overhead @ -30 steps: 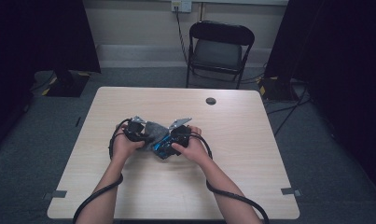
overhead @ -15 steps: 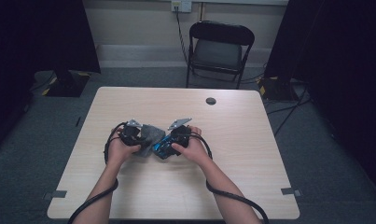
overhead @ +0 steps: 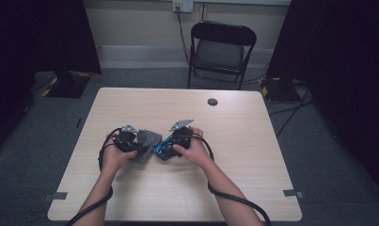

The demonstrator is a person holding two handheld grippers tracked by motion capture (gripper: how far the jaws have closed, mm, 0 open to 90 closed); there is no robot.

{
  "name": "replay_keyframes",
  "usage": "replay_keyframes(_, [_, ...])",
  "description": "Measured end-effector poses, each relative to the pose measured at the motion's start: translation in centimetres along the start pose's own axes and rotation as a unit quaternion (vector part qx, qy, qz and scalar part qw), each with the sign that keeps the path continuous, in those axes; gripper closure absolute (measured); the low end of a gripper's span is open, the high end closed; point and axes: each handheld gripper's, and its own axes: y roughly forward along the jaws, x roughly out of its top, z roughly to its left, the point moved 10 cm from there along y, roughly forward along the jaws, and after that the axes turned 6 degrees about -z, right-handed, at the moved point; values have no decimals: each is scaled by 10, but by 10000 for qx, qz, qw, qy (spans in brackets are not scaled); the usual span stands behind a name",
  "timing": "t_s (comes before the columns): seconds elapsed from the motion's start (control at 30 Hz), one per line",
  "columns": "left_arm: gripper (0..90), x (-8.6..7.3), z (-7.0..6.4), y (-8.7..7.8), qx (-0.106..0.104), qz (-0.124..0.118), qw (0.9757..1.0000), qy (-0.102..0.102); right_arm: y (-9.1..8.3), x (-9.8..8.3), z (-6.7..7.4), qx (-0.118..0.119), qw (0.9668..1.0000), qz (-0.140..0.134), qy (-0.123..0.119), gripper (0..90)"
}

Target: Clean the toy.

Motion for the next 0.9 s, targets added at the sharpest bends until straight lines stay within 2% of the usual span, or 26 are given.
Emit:
replay_keyframes(0.4, [737,-16,-6,-17,-45,-5,10000,-48,0,0,0,-2,10000,2,3,0])
replay_keyframes(0.53, [737,-20,-8,-22,-50,-13,9999,-93,0,0,0,-2,10000,20,8,0])
replay_keyframes(0.6, [739,-22,-7,-25,-48,-21,9998,-185,0,0,0,-5,10000,17,10,0])
replay_keyframes(0.7, [740,-21,-4,-31,-10,-100,9994,-331,0,0,0,-17,10000,17,18,0])
replay_keyframes(0.9, [741,-10,2,-44,88,-234,9991,-335,0,0,0,-22,10000,16,18,0])
